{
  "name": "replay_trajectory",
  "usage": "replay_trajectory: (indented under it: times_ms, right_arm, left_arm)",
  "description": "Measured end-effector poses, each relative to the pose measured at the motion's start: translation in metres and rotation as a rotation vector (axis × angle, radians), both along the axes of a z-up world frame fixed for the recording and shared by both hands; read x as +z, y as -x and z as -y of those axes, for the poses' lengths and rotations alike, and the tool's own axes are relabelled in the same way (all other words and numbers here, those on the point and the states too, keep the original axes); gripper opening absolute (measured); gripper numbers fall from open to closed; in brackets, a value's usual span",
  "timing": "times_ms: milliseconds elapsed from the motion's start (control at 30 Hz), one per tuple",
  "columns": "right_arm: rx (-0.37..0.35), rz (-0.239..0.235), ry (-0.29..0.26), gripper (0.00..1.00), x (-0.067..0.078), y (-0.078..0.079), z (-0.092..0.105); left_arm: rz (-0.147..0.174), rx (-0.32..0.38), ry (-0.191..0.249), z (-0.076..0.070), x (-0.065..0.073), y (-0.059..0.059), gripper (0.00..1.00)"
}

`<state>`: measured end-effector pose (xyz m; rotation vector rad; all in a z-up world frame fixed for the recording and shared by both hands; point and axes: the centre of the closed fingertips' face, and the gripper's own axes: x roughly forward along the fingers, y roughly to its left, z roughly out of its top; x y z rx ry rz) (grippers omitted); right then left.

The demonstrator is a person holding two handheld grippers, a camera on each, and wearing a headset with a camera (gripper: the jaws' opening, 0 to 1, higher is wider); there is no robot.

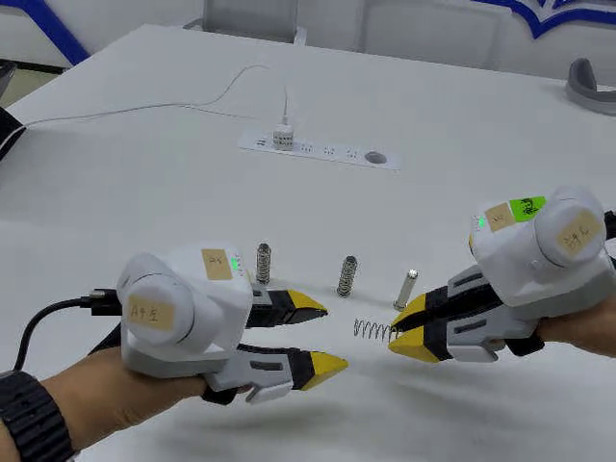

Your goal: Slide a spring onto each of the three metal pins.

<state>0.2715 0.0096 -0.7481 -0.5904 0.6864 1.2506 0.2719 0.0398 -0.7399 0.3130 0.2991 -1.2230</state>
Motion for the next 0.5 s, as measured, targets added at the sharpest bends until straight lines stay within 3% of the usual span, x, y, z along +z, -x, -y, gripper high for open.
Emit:
replay_trajectory:
  times_ms: [167, 500]
  right_arm:
    - [0.041, 0.003, 0.015, 0.11, 0.005, 0.007, -0.006]
    - [0.090, 0.003, 0.061, 0.11, 0.002, 0.017, -0.009]
  left_arm:
    - [0.011, -0.035, -0.015, 0.007, -0.001, 0.003, 0.29]
    - [0.028, -0.085, -0.033, 0.014, -0.001, 0.010, 0.20]
